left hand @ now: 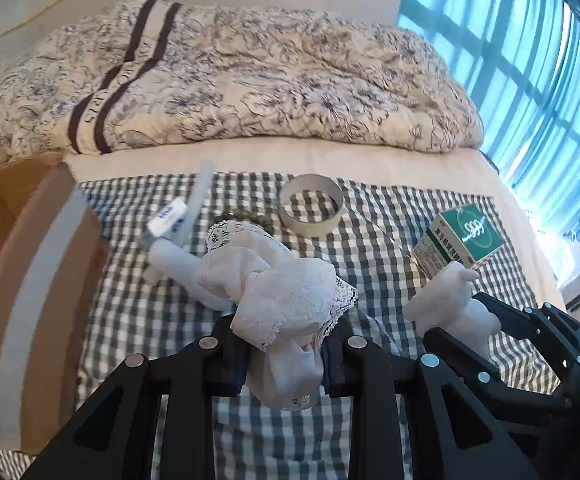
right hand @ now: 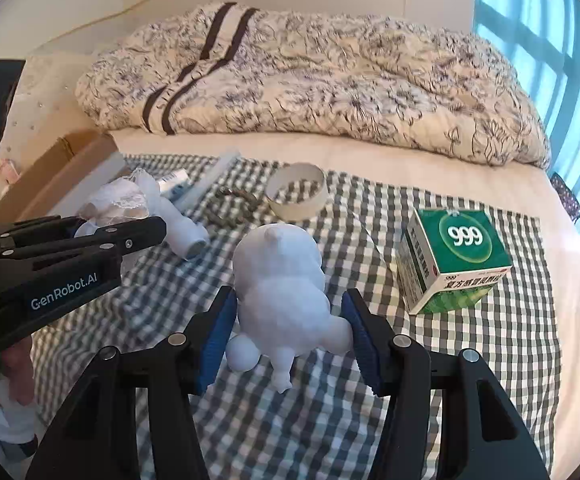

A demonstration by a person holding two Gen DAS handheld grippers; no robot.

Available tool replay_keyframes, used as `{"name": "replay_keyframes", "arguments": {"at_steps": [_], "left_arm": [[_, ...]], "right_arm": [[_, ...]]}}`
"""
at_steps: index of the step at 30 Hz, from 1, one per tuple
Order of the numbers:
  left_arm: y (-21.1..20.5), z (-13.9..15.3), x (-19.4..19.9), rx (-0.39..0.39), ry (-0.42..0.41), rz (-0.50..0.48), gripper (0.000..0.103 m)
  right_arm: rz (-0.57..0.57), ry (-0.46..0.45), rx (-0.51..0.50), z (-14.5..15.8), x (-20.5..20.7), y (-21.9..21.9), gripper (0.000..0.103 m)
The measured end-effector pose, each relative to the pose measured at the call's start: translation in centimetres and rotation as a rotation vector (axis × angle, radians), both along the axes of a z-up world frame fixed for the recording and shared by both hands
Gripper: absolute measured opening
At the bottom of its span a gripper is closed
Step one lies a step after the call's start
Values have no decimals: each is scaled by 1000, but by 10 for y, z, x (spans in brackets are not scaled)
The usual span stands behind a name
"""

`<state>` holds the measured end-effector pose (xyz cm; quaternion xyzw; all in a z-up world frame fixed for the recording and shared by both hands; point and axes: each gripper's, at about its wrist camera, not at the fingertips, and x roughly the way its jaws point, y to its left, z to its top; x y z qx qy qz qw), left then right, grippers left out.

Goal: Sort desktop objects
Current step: 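Carry the lace cloth and plush toy into the box and open both tools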

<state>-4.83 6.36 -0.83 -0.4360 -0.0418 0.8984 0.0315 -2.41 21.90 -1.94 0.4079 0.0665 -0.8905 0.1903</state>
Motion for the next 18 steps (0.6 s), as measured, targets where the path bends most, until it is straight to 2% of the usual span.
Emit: {"name": "replay_keyframes", "arguments": {"at_steps": [11,18], "left_arm": [[-67,46,38,51,75,109,27],[-124,53,57,51,84,197,27]], "right_arm": [[83,81,9,50,32,-47,55],[173,112,19,66,47,-105,55]]}}
